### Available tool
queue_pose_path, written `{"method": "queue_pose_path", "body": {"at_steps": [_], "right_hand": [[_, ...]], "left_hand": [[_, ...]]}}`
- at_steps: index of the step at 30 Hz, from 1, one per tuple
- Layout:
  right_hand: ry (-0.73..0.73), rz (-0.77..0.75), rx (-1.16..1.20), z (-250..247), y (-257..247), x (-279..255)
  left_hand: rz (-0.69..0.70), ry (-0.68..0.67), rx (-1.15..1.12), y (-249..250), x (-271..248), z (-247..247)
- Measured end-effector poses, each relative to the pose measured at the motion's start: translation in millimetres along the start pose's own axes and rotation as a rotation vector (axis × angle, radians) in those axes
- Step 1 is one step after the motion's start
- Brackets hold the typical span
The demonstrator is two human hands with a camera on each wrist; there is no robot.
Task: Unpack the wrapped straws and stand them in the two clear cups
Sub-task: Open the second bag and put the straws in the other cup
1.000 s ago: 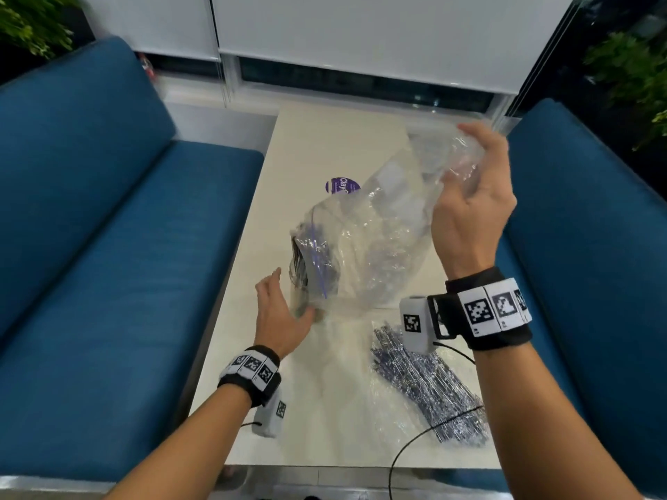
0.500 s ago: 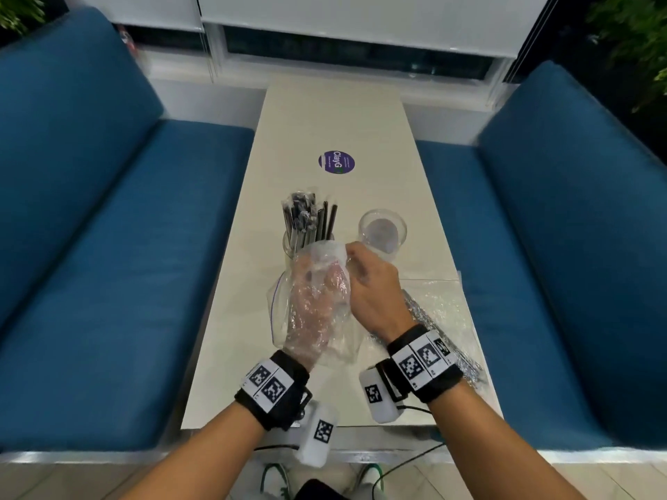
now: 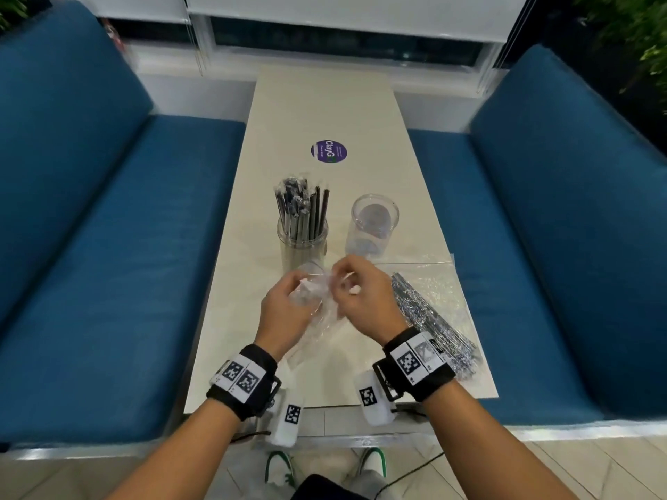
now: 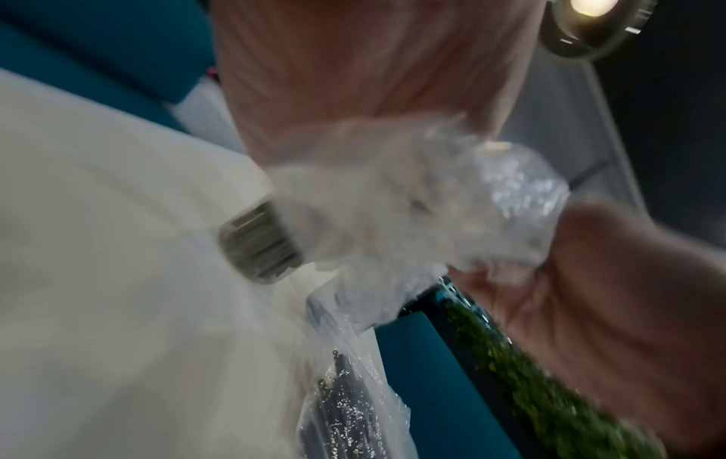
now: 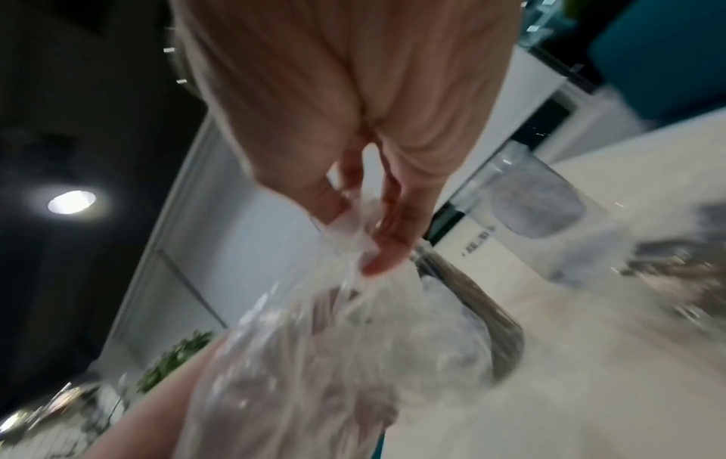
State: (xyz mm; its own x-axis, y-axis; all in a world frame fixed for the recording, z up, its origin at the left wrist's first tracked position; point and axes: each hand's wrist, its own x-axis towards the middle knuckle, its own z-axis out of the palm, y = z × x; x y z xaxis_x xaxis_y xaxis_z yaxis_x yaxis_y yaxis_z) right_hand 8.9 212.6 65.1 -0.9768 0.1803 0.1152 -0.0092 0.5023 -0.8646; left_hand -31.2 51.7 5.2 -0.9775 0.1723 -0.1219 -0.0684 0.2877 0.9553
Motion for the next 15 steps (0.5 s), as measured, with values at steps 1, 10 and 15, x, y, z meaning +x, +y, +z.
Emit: {"method": "queue_pose_path", "body": {"at_steps": [1, 10, 15], "right_hand": [[0.106, 0.041, -0.004, 3, 12, 1], [-0.286, 0.155, -0.192, 33, 65, -18], [-0.267, 0.211, -0.32, 0, 83, -6]], "left_hand": [[-0.053, 0.005, -0.13, 2, -4, -1], [0.086, 0.079, 0.135, -42, -15, 22], [0.212, 0.041, 0.589, -92, -15, 32]]}}
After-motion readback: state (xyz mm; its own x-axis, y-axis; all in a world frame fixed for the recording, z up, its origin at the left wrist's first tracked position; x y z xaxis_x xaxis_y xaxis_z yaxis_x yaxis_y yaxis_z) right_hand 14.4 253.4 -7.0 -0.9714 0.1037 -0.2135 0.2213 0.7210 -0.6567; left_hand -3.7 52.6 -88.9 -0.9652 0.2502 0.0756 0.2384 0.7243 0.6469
